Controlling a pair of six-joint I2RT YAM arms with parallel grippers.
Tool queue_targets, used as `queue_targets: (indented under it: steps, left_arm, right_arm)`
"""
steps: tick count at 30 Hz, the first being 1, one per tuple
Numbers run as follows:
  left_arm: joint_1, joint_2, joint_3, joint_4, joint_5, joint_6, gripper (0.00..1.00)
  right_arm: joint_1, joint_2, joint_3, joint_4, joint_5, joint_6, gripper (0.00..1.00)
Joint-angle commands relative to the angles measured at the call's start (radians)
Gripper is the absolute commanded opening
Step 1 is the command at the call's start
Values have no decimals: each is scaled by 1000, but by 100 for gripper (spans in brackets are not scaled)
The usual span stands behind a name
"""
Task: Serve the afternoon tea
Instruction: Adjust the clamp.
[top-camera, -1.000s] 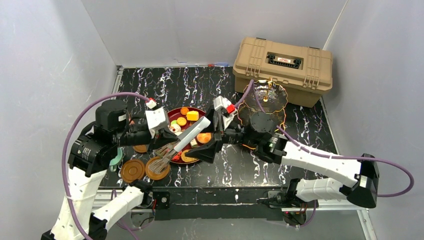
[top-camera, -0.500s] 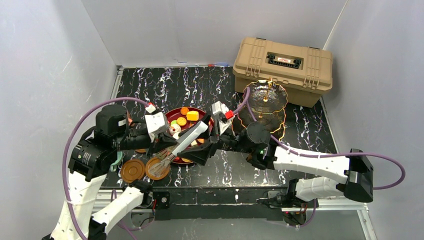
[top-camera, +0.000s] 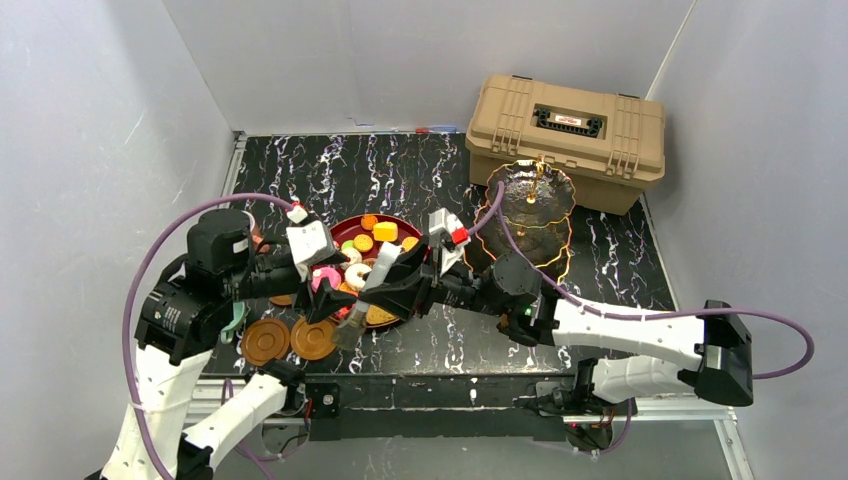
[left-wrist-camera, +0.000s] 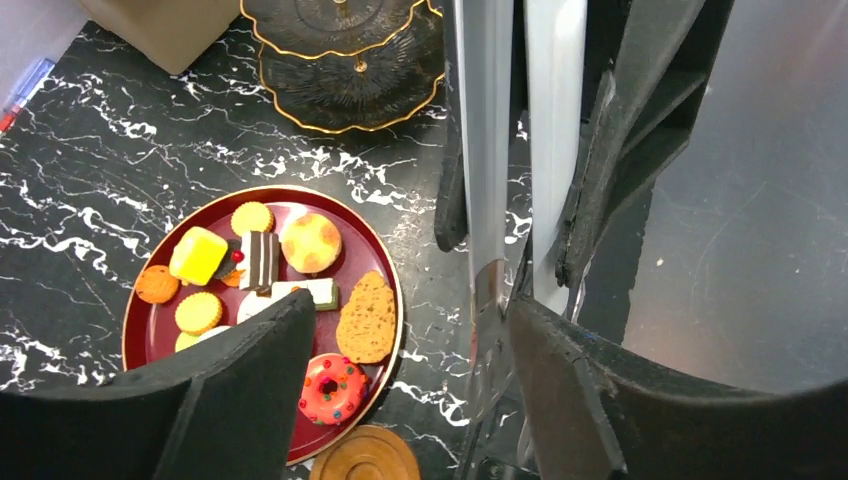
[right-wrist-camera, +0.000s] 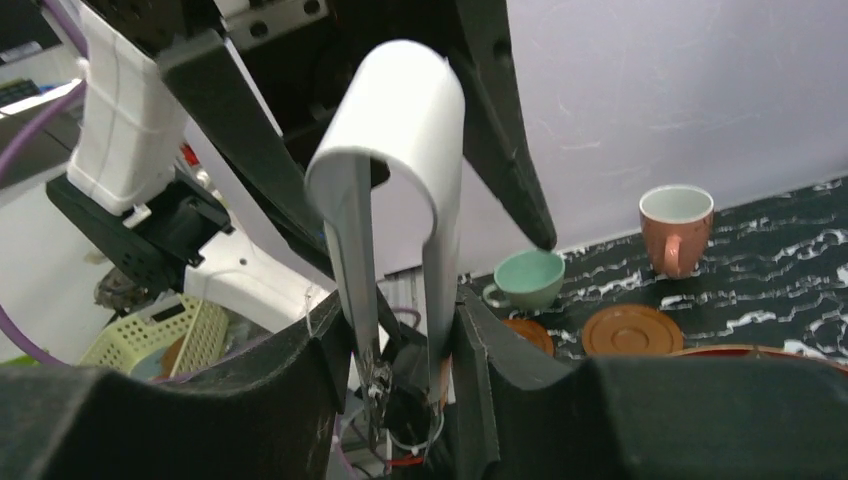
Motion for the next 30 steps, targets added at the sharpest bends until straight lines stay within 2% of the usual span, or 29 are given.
queue_targets:
  steps: [1,3,4,11,15,20,24,30]
  left_arm:
    - [-3,-11,26,1,-4,-9,73]
    - [-2,-10,30,-3,-22,-4,87]
    - [-2,-8,31,-4,-29,-3,90]
    - [-3,5,43,6,-27,-24,91]
    - [-2,26,90,72,-82,-51,88]
    - [-4,69,92,192,-252,-57,74]
    - [-2,111,75,213,-251,-84,71]
    - [-4,138,76,215,-176,-133,70]
  right_arm:
    - [7,-64,-17,-32,84,-63,41]
    - [7,-80,-19,-86,110,-94,40]
    - [7,-89,-20,-110,144,-111,39]
    - [7,-89,-17,-212,225,-181,33]
    - [7,-62,-9,-240,203,-185,32]
    - [8,-45,6,-242,170,-185,32]
    - [11,-16,40,-240,133,-184,32]
    - [13,16,71,-217,128,-186,33]
